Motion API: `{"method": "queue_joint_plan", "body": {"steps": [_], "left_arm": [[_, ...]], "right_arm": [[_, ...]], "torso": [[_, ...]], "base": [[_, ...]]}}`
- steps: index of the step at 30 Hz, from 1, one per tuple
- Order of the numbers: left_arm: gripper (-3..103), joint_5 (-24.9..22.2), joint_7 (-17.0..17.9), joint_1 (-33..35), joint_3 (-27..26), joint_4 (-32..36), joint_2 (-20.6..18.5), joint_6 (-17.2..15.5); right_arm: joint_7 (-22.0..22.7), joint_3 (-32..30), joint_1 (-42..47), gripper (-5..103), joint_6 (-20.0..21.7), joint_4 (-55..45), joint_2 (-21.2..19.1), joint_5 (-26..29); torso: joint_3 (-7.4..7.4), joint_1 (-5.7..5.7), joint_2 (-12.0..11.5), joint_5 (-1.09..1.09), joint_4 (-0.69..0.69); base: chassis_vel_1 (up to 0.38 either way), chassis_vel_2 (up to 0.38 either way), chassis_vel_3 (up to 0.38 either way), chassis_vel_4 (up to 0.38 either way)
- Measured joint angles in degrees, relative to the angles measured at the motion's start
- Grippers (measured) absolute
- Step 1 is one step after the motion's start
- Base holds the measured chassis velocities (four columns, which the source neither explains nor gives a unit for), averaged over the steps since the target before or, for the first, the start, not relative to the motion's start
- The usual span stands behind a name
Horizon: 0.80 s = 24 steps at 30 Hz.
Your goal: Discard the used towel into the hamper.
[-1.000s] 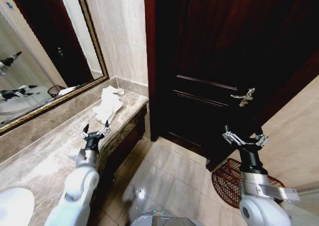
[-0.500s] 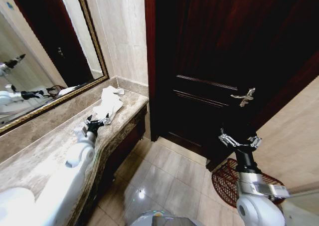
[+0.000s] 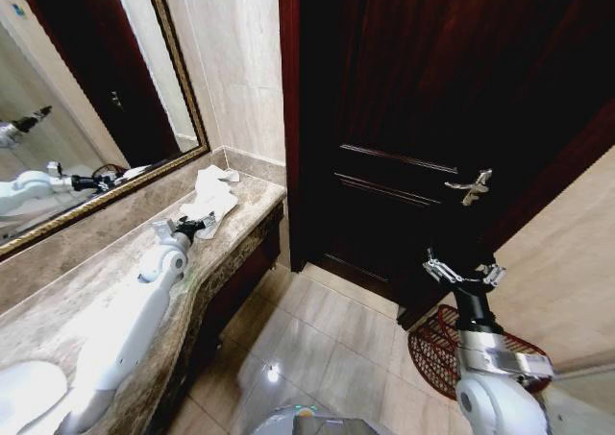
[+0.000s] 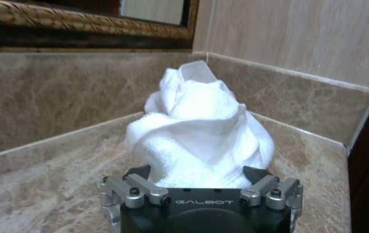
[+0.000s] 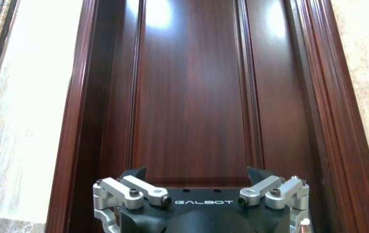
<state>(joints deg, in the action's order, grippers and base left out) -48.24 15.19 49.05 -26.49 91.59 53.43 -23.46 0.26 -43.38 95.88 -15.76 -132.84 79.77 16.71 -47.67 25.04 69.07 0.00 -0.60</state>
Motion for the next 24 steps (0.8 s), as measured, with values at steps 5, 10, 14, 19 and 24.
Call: {"method": "queue_joint_plan", "body": {"steps": [5, 10, 14, 19, 24], "left_arm": [[81, -1.4, 0.7, -2.1, 1.4, -1.2, 0.3, -1.3], [65, -1.8, 0.8, -3.0, 2.0, -2.2, 0.6, -1.7], [54, -1.9, 0.7, -3.3, 2.2, -2.7, 1.2, -1.5], [32, -1.9, 1.0, -2.8, 2.0, -2.7, 2.1, 0.9], [14, -2.5, 1.7, -1.9, 1.2, -2.2, 3.1, 1.9]], "right_arm": [[0.1, -0.3, 0.3, 100, -0.5, 0.2, 0.1, 0.0], [0.2, -0.5, 0.6, 100, -0.6, 0.2, 0.4, 0.0], [0.3, -0.6, 0.8, 100, -0.7, 0.2, 0.4, 0.2], [0.4, -0.9, 1.2, 100, -0.7, -0.2, 0.5, 1.1], [1.1, -0.7, 1.4, 100, -0.9, -0.6, 0.7, 2.0]], "torso": [[0.0, 0.0, 0.0, 0.01, 0.01], [0.0, 0.0, 0.0, 0.01, 0.0], [0.0, 0.0, 0.0, 0.01, 0.0], [0.0, 0.0, 0.0, 0.0, 0.0], [0.0, 0.0, 0.0, 0.01, 0.01]], "base": [[0.0, 0.0, 0.0, 0.0], [0.0, 0.0, 0.0, 0.0], [0.0, 0.0, 0.0, 0.0], [0.0, 0.0, 0.0, 0.0], [0.0, 0.0, 0.0, 0.0]]}}
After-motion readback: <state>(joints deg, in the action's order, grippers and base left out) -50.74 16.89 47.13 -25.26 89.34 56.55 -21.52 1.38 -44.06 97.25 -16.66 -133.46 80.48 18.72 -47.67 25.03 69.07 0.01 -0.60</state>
